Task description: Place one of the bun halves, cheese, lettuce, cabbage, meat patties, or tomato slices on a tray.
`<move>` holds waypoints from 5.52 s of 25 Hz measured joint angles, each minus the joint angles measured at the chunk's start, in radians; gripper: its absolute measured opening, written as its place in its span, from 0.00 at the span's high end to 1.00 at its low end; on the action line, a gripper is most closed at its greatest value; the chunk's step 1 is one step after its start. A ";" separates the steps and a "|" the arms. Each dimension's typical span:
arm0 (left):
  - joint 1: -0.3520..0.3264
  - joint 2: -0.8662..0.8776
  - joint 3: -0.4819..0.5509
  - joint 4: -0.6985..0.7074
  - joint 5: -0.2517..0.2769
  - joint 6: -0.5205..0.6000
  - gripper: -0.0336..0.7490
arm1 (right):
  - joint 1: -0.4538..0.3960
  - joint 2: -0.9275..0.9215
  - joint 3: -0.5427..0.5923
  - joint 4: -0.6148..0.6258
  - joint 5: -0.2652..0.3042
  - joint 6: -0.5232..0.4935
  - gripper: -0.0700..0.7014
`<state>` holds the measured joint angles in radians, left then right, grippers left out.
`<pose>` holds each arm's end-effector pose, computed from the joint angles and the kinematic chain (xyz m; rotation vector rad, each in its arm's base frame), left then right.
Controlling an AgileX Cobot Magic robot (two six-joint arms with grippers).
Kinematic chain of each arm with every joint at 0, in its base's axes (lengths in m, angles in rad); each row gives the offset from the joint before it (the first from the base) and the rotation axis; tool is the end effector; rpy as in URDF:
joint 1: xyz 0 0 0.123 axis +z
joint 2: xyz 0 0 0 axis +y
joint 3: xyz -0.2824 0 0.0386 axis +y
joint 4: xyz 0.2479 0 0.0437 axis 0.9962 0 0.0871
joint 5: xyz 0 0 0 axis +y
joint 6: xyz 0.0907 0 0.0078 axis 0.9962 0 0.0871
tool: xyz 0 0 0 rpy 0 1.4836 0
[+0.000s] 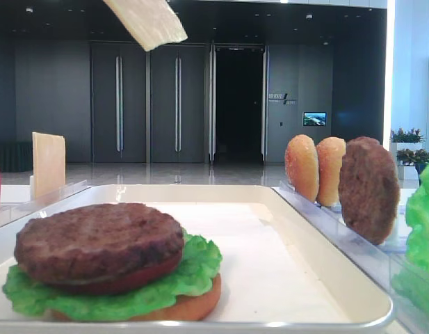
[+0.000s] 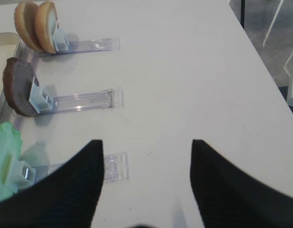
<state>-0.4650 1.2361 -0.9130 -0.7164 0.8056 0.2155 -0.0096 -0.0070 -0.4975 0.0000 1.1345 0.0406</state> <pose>0.1972 -0.1472 0.3022 0.3989 2.5324 -0.9359 -0.0089 0.0001 0.2706 0.0530 2.1130 0.0185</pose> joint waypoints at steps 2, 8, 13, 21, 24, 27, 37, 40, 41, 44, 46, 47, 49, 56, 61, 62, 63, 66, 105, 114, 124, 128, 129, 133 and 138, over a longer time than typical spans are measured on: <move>0.000 -0.042 0.074 -0.083 -0.010 0.086 0.92 | 0.000 0.000 0.000 0.000 0.000 0.000 0.37; 0.000 -0.065 0.245 -0.316 -0.011 0.304 0.92 | 0.000 0.000 0.000 0.000 0.000 0.000 0.37; 0.000 -0.065 0.316 -0.394 -0.038 0.338 0.92 | 0.000 0.000 0.000 0.000 0.000 0.000 0.37; 0.000 -0.064 0.368 -0.445 -0.112 0.412 0.92 | 0.000 0.000 0.000 0.000 0.000 0.000 0.37; 0.000 -0.034 0.377 -0.455 -0.118 0.415 0.92 | 0.000 0.000 0.000 0.000 0.000 0.000 0.37; 0.000 0.017 0.378 -0.461 -0.122 0.418 0.92 | 0.000 0.000 0.000 0.000 0.000 0.000 0.37; 0.000 0.111 0.378 -0.469 -0.139 0.498 0.92 | 0.000 0.000 0.000 0.000 0.000 0.000 0.37; 0.000 0.113 0.378 -0.469 -0.143 0.507 0.92 | 0.000 0.000 0.000 0.000 0.000 0.000 0.37; 0.000 0.113 0.378 -0.469 -0.144 0.511 0.92 | 0.000 0.000 0.000 0.000 0.000 0.000 0.37; 0.000 0.113 0.378 -0.470 -0.145 0.518 0.92 | 0.000 0.000 0.000 0.000 0.000 0.000 0.37; 0.000 0.119 0.378 -0.470 -0.145 0.518 0.92 | 0.000 0.000 0.000 0.000 0.000 0.000 0.37; 0.000 0.123 0.378 -0.470 -0.145 0.520 0.92 | 0.000 0.000 0.000 0.000 0.000 0.000 0.37; 0.000 0.133 0.378 -0.470 -0.146 0.520 0.92 | 0.000 0.000 0.000 0.000 0.000 0.000 0.37; 0.000 0.139 0.378 -0.472 -0.152 0.536 0.92 | 0.000 0.000 0.000 0.000 0.000 0.000 0.37; 0.000 0.141 0.378 -0.469 -0.158 0.547 0.92 | 0.000 0.000 0.000 0.000 0.000 0.000 0.37; 0.000 0.141 0.378 -0.468 -0.161 0.548 0.92 | 0.000 0.000 0.000 0.000 0.000 0.000 0.37; 0.000 0.141 0.378 -0.467 -0.162 0.548 0.92 | 0.000 0.000 0.000 0.000 0.000 0.000 0.37; 0.000 0.141 0.378 -0.458 -0.165 0.550 0.92 | 0.000 0.000 0.000 0.000 0.000 0.000 0.37; 0.054 -0.097 0.169 0.636 -0.110 -0.282 0.30 | 0.000 0.000 0.000 0.000 0.000 0.000 0.37; 0.288 -0.098 0.085 0.911 0.193 -0.351 0.30 | 0.000 0.000 0.000 0.000 0.000 0.000 0.37; 0.386 -0.112 0.085 0.971 0.335 -0.355 0.30 | 0.000 0.000 0.000 0.000 0.000 0.000 0.37; 0.386 -0.197 0.151 0.954 0.335 -0.355 0.30 | 0.000 0.000 0.000 0.000 0.000 0.000 0.37; 0.386 -0.226 0.178 0.945 0.335 -0.355 0.30 | 0.000 0.000 0.000 0.000 0.000 0.000 0.37; 0.387 -0.376 0.289 0.894 0.335 -0.355 0.30 | 0.000 0.000 0.000 0.000 0.000 0.000 0.37; 0.387 -0.589 0.398 0.848 0.339 -0.355 0.30 | 0.000 0.000 0.000 0.000 0.000 0.000 0.37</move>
<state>-0.0782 0.6469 -0.5146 0.1320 1.1441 -0.1393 -0.0096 -0.0070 -0.4975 0.0000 1.1345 0.0406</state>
